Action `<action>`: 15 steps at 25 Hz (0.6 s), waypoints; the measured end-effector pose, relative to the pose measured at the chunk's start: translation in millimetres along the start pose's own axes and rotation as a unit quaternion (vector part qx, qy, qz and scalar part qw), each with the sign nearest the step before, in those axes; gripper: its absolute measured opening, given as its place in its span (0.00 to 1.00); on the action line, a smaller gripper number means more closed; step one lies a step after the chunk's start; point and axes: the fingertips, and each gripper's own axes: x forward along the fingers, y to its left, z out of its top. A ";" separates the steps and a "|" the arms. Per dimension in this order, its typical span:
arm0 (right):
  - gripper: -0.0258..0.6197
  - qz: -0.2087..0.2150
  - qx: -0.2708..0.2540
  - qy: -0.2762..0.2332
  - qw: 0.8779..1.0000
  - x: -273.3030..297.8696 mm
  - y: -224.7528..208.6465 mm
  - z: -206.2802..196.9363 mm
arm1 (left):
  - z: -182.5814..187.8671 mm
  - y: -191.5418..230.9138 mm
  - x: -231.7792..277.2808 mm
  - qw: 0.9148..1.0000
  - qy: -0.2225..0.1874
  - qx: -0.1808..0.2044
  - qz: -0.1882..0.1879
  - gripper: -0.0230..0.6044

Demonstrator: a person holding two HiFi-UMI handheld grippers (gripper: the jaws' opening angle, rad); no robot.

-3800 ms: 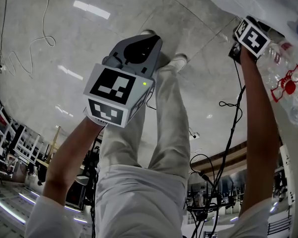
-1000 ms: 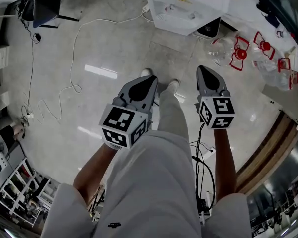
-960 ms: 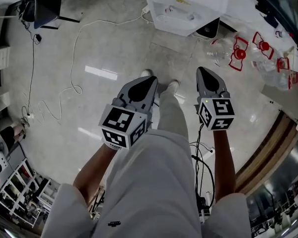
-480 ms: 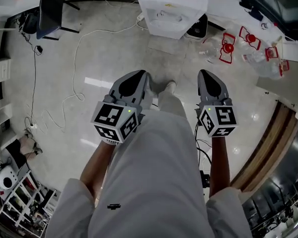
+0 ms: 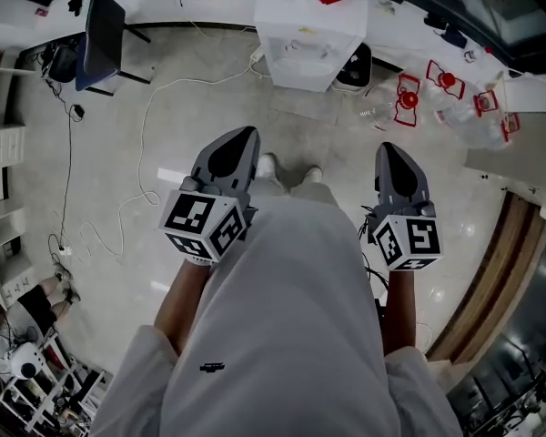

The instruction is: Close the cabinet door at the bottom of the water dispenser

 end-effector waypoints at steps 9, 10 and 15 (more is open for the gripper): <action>0.06 -0.033 0.016 -0.066 0.997 -28.3 -4.7 33.6 | 25.4 -3.0 -17.6 0.998 -0.038 0.040 -0.010 0.05; 0.06 -0.034 0.018 -0.072 0.997 -28.3 -4.6 36.6 | 28.6 -3.6 -18.7 0.998 -0.042 0.043 -0.013 0.05; 0.05 -0.031 0.014 -0.089 0.995 -26.7 0.5 46.7 | 36.2 -10.4 -18.2 0.997 -0.049 0.052 -0.027 0.05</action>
